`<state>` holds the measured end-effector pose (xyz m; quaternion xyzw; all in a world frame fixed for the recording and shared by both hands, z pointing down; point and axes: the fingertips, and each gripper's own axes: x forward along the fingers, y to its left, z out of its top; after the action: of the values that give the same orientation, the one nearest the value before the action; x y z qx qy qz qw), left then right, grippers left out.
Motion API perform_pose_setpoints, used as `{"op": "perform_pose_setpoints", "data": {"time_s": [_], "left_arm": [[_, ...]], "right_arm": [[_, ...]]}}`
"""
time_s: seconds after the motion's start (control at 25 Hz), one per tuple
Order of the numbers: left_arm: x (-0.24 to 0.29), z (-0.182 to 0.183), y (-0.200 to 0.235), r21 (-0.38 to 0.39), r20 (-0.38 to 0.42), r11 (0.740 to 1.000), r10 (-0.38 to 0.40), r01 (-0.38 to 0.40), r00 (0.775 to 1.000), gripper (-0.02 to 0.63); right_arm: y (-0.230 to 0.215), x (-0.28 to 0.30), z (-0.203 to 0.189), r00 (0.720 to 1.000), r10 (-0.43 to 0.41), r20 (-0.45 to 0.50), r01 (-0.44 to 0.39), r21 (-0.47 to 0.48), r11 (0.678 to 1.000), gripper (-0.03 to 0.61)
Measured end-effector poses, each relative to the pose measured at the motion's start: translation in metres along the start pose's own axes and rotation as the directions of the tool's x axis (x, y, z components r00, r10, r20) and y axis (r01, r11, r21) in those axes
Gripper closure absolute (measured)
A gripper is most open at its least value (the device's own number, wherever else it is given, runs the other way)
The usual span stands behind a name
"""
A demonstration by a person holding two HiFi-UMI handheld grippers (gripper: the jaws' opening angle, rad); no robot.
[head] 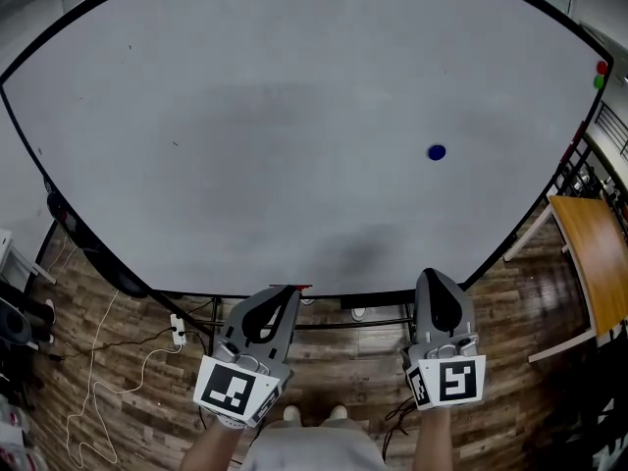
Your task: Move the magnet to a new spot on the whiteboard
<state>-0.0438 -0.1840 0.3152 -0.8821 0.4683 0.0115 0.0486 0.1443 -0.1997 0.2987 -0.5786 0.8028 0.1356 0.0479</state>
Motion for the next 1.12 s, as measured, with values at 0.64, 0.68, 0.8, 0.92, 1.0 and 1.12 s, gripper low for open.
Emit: {"op": "perform_pose_setpoints", "data": {"time_s": [0.64, 0.68, 0.8, 0.92, 1.0, 1.12], "left_arm": [[-0.007, -0.038, 0.004, -0.047, -0.046, 0.999, 0.017, -0.019, 0.999, 0.612], [-0.006, -0.04, 0.004, -0.051, -0.048, 0.999, 0.016, -0.019, 0.999, 0.612], [-0.006, -0.042, 0.005, -0.062, -0.049, 0.998, 0.019, -0.022, 0.999, 0.612], [-0.006, -0.04, 0.006, -0.061, -0.044, 0.998, 0.02, -0.022, 0.999, 0.612], [-0.007, -0.04, 0.008, -0.062, -0.043, 0.998, 0.022, -0.024, 0.999, 0.612], [-0.009, -0.041, 0.008, -0.067, -0.044, 0.997, 0.02, -0.023, 0.999, 0.612]], "right_arm": [[0.016, -0.012, -0.042, 0.997, 0.023, -0.067, -0.021, 0.027, 0.999, 0.577], [0.019, -0.011, -0.042, 0.997, 0.029, -0.069, -0.028, 0.025, 0.999, 0.577], [0.024, -0.009, -0.042, 0.997, 0.043, -0.066, -0.041, 0.026, 0.999, 0.577], [0.026, -0.009, -0.042, 0.997, 0.049, -0.067, -0.047, 0.03, 0.998, 0.577], [0.027, -0.009, -0.043, 0.996, 0.054, -0.073, -0.052, 0.033, 0.998, 0.577], [0.029, -0.009, -0.042, 0.995, 0.06, -0.078, -0.058, 0.033, 0.998, 0.577]]}}
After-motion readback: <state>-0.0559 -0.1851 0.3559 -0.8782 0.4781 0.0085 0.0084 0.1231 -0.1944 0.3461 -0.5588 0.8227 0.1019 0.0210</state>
